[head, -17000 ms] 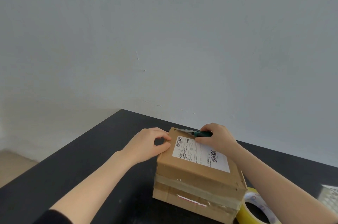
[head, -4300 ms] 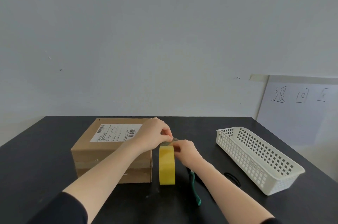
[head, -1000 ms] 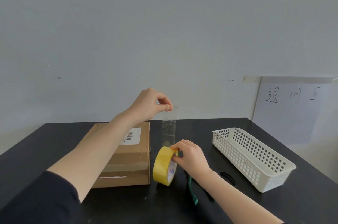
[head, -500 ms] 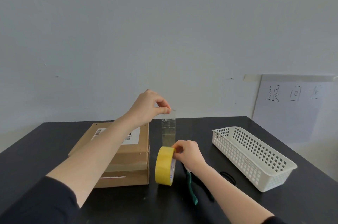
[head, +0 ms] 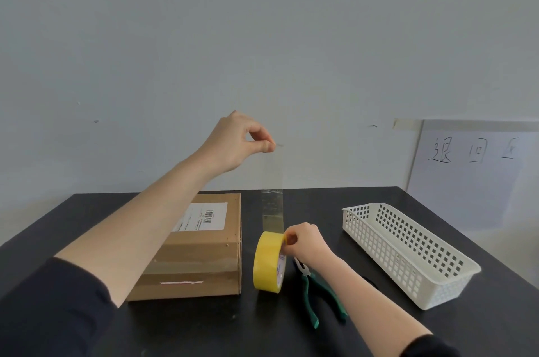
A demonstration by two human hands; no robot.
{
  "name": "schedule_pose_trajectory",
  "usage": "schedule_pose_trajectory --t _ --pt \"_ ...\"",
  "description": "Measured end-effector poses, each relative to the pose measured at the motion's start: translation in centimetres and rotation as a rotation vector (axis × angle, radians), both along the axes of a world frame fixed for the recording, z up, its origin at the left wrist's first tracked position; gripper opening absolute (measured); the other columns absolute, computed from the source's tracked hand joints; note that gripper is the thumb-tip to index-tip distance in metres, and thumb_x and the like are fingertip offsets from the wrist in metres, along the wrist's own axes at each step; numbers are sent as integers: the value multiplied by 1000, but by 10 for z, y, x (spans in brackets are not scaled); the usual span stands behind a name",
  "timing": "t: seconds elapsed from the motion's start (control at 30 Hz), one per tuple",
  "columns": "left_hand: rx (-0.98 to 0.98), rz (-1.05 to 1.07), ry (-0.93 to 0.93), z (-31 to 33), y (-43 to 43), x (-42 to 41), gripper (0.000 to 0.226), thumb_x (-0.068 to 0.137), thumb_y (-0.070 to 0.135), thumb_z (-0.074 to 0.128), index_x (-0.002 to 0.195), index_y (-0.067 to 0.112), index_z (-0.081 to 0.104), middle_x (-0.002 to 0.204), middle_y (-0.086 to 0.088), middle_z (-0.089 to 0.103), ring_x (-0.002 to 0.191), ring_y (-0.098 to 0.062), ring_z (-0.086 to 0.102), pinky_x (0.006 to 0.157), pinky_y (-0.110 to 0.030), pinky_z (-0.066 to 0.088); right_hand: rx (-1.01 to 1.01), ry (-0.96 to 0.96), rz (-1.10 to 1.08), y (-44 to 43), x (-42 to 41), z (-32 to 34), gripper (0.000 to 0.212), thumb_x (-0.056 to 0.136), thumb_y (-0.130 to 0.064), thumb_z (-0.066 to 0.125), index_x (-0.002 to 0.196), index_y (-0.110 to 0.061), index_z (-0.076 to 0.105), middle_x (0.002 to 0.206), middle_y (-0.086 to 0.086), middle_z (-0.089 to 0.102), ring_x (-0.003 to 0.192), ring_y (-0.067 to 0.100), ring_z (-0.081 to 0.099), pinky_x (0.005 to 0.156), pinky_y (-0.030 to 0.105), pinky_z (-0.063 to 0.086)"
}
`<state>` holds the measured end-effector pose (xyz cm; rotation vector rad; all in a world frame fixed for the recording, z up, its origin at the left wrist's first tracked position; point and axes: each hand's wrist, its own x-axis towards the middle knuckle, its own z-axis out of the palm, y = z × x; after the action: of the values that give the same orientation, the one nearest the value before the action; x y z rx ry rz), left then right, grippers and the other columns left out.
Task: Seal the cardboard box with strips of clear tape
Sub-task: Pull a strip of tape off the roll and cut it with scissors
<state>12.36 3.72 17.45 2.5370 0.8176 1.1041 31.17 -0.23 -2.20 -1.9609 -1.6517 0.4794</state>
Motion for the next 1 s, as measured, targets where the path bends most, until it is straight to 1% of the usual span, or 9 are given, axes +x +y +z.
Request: schedule_pose_trajectory --t 0.23,0.33,0.4,0.53,0.63,0.7,0.8,0.87,1.0 --pt "-11 22 -24 -3 1 -3 9 80 28 76 75 32 69 84 10 64 91 1 48 73 -6 32 -45 -15 16 1 -1 2 13 82 -25 74 75 -21 64 74 -5 60 71 10 55 64 17 45" --pt "-19 14 -14 -2 0 -5 11 80 28 76 73 33 69 82 14 63 88 8 49 70 -3 31 -27 -31 21 -2 1 -1 13 83 -28 72 85 -17 68 83 -1 63 77 13 57 71 22 48" --pt "-24 10 -19 -1 0 -5 14 80 28 76 71 36 68 79 16 63 90 6 49 73 -8 32 -12 -17 29 -5 2 -3 17 84 -28 72 94 -15 70 88 0 65 82 13 59 74 23 49" --pt "-30 10 -31 0 -1 -2 7 80 27 76 76 30 71 79 16 63 89 6 49 74 -10 33 47 69 53 -12 8 -6 24 78 -30 76 101 -21 72 89 -6 70 86 8 64 78 22 54" --pt "-24 16 -22 1 -3 0 3 81 27 75 80 25 73 81 16 63 86 9 50 71 -5 33 24 72 111 -17 14 -3 38 76 -37 79 110 -24 68 93 -11 68 84 2 62 78 19 53" --pt "-20 18 -22 1 -5 2 4 81 26 75 81 22 74 79 17 63 81 14 51 67 0 33 16 52 125 -22 21 0 54 72 -45 81 120 -29 63 106 -11 67 93 4 62 83 22 52" --pt "-15 15 -21 1 -8 2 5 81 26 75 82 22 74 78 18 63 80 16 50 66 1 32 59 -41 110 -32 37 3 76 68 -52 80 135 -34 51 132 -12 56 117 8 54 99 29 45" --pt "-18 12 -18 2 -10 2 5 81 27 75 82 22 74 79 16 64 81 13 51 68 -1 33 106 -206 101 -41 48 4 83 69 -58 75 142 -36 43 145 -12 45 132 11 42 111 34 34" --pt "-26 14 -15 3 -12 2 6 81 27 75 82 22 74 82 12 65 85 7 51 70 -6 33 153 -420 62 -63 66 1 75 79 -64 62 145 -38 37 153 -14 32 142 13 28 117 33 21"
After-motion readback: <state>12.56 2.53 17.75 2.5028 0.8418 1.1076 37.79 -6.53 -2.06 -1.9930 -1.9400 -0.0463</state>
